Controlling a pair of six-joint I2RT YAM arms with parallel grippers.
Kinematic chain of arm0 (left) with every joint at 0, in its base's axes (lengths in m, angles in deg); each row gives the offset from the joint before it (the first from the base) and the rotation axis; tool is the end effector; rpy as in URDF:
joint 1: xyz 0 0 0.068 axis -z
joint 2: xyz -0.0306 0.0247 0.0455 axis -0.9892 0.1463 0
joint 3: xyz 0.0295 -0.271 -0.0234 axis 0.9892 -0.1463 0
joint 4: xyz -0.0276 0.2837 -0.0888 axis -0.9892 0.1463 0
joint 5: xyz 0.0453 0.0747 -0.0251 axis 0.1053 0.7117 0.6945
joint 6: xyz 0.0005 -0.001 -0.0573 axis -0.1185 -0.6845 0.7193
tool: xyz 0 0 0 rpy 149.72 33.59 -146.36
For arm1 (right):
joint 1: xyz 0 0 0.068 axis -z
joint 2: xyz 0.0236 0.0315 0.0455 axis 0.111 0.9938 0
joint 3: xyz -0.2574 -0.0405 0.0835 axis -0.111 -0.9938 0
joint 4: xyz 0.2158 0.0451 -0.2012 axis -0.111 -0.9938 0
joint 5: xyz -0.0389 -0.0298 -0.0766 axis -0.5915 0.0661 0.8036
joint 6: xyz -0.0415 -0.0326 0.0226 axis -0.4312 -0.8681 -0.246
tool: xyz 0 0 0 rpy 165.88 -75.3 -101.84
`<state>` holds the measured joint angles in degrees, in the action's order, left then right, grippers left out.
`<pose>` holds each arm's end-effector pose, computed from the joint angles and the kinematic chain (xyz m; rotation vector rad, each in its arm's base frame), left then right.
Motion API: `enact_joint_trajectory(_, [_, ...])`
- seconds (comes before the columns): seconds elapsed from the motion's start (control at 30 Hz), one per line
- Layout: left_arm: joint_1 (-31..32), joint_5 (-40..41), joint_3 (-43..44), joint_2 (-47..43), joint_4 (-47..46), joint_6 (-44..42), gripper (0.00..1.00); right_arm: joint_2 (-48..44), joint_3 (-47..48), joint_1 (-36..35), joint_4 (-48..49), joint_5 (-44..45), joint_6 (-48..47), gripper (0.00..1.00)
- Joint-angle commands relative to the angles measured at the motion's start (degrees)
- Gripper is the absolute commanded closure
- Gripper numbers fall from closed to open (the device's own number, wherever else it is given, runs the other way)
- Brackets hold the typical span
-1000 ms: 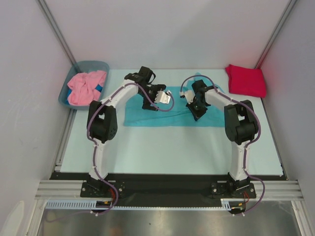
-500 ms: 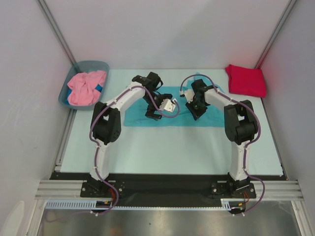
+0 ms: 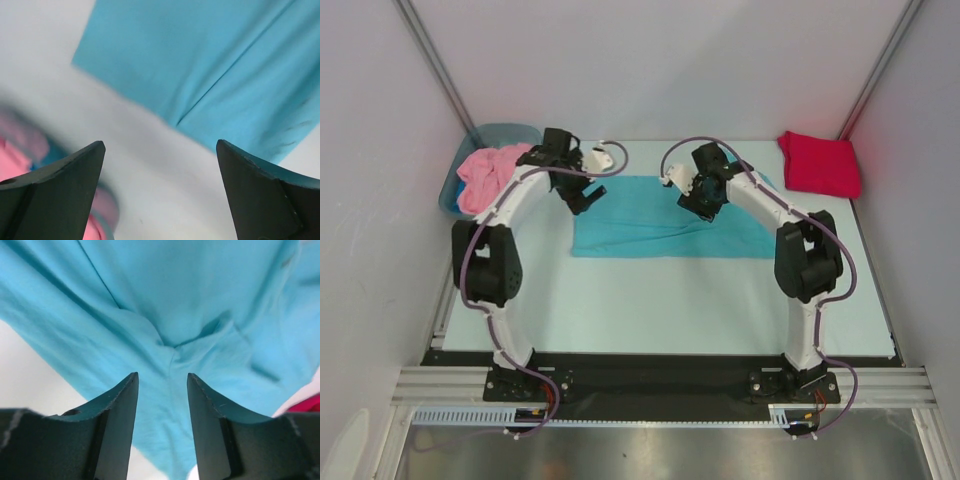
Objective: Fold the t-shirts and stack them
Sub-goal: Fold the tshirt
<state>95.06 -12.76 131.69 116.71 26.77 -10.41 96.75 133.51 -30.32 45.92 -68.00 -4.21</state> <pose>0.4531 -0.1184 0.2494 1.3834 2.1269 -0.0701 0.4348 0.1949 0.2174 -1.4416 2.2011 -0.0519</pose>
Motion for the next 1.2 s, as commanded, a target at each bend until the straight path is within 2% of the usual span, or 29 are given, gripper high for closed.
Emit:
enact_joint_trajectory(0.0, [-3.70, 8.02, -6.19, -7.30, -7.12, 10.90, 0.00, 2.45, 3.55, -1.54, -2.16, -0.92, -9.80, 0.52])
enact_joint_trajectory(0.17, [-7.49, 8.20, -15.23, -12.57, -8.53, 12.50, 0.00, 5.89, 5.74, -3.56, -1.90, -1.19, -14.99, 0.53])
enact_joint_trajectory(0.27, [-8.02, 9.07, -17.44, -15.04, -9.49, 11.71, 0.00, 8.25, 7.94, -4.09, -2.87, -1.72, -17.45, 0.53])
enact_joint_trajectory(0.5, [-8.11, 8.64, -16.05, -15.04, -9.49, 12.85, 0.00, 11.25, 11.99, -5.06, -3.48, -1.28, -17.64, 0.52])
enact_joint_trajectory(1.17, [-8.03, 7.93, -11.56, -11.35, -8.97, 14.08, 0.00, 11.17, 10.14, -6.82, -3.31, -1.36, -15.17, 0.51])
